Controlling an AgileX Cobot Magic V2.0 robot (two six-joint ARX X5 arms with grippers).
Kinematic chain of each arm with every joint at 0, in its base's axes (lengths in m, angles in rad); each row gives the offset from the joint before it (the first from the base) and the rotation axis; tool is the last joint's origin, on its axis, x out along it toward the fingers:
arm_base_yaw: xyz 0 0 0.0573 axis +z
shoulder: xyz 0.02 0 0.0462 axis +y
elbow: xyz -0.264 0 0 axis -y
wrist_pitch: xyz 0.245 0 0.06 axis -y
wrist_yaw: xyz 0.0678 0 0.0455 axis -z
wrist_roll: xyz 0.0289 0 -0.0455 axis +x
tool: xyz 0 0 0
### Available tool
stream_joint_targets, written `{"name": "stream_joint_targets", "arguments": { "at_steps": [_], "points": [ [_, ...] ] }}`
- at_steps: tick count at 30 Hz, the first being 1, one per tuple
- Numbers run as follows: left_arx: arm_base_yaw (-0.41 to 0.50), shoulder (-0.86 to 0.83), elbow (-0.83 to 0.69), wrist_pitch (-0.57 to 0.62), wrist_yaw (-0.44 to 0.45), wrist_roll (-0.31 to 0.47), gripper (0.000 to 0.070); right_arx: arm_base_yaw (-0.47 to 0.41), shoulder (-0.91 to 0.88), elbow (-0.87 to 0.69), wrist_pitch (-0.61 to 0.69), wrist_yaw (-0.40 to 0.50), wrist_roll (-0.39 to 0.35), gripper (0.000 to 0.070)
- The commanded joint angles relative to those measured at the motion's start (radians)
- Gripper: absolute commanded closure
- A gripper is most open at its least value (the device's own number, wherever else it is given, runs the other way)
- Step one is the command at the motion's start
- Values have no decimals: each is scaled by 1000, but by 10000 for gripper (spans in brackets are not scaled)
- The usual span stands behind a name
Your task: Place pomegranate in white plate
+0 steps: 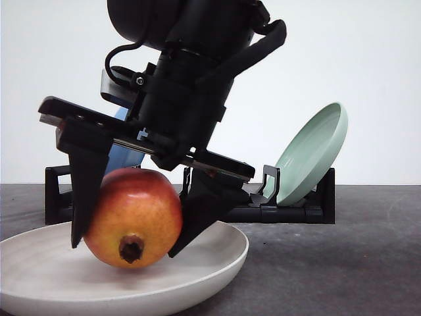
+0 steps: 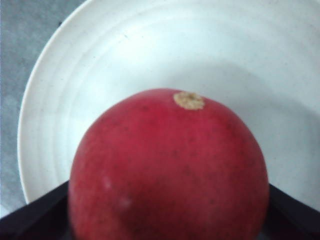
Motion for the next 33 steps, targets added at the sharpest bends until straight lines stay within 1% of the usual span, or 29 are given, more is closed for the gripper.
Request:
{"name": "stream_joint_targets", "arguments": {
  "at_steps": [1, 3, 5, 6, 12, 15, 18, 22, 24, 26, 30, 33],
  "points": [
    [-12, 4, 7, 14, -4, 10, 147, 9, 11, 15, -1, 2, 5, 222],
    [-12, 4, 7, 14, -4, 10, 147, 9, 11, 15, -8, 1, 6, 150],
    [-12, 4, 7, 14, -4, 10, 147, 10, 11, 15, -9, 2, 6, 40],
    [-12, 4, 7, 15, -4, 10, 147, 10, 11, 15, -9, 2, 6, 1],
    [-12, 4, 7, 14, -4, 10, 147, 10, 8, 16, -14, 2, 4, 0],
    [-12, 4, 7, 15, -4, 10, 147, 1, -25, 16, -15, 5, 3, 0],
    [-12, 4, 7, 15, -4, 10, 147, -3, -92, 16, -26, 9, -11, 0],
    [-12, 4, 7, 14, -5, 10, 146, -15, -233, 16, -84, 30, -50, 0],
    [-12, 4, 7, 14, -5, 10, 146, -15, -319, 16, -137, 65, -78, 0],
    [-12, 4, 7, 14, -5, 7, 146, -15, -406, 16, -203, 125, -101, 0],
    [-12, 4, 7, 17, -5, 1, 146, -15, -591, 16, -393, 264, -102, 0],
    [-12, 4, 7, 43, -5, -5, 147, -14, -719, 16, -523, 370, -102, 0]
  ]
}}
